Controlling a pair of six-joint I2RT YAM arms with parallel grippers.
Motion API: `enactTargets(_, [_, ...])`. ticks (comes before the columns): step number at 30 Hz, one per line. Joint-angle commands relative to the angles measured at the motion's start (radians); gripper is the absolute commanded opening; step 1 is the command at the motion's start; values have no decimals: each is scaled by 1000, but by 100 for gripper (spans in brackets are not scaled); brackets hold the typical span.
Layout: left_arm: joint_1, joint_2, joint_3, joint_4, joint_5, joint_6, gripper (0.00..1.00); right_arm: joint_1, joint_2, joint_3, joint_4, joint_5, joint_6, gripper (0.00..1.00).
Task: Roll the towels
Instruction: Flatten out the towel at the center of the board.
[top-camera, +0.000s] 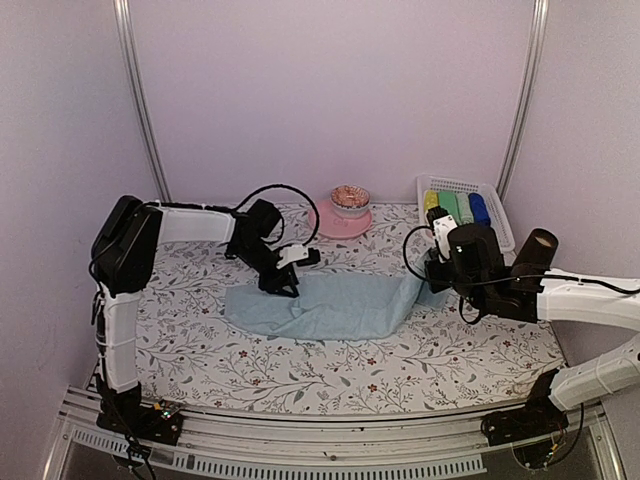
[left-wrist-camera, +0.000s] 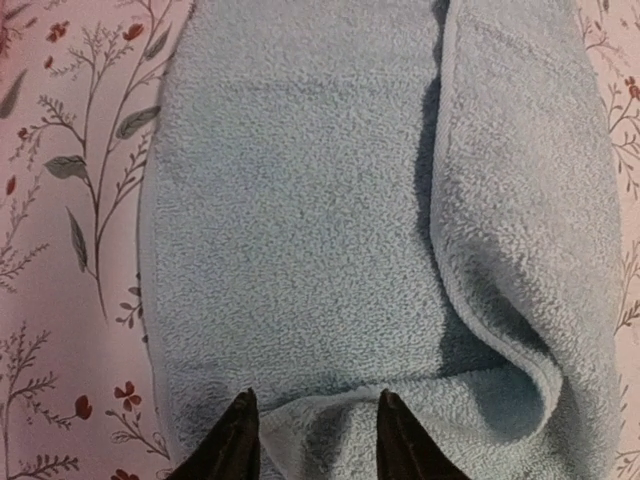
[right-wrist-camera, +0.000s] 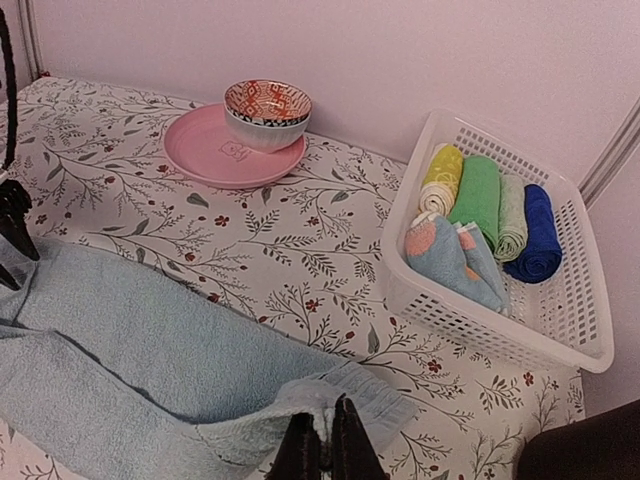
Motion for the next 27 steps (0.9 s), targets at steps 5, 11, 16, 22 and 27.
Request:
enactTargets(5, [27,85,120,-131,75,17,27,11,-11,-7,27,-18,2,2])
enactTargets(11, [54,106,145,-150,73,1,30,15,-11,-9,29,-21,2,2])
enactTargets(16, [86,118,183,-174,110,-11,31,17,-9,-9,32,-23,0,2])
enactTargets(22, [108,160,243,-240,166,-10,40,17,-4,-8,33,-22,0,2])
enactTargets(27, [111,185,263,-286,172,5,40,18,-4,-6,33,-23,0,2])
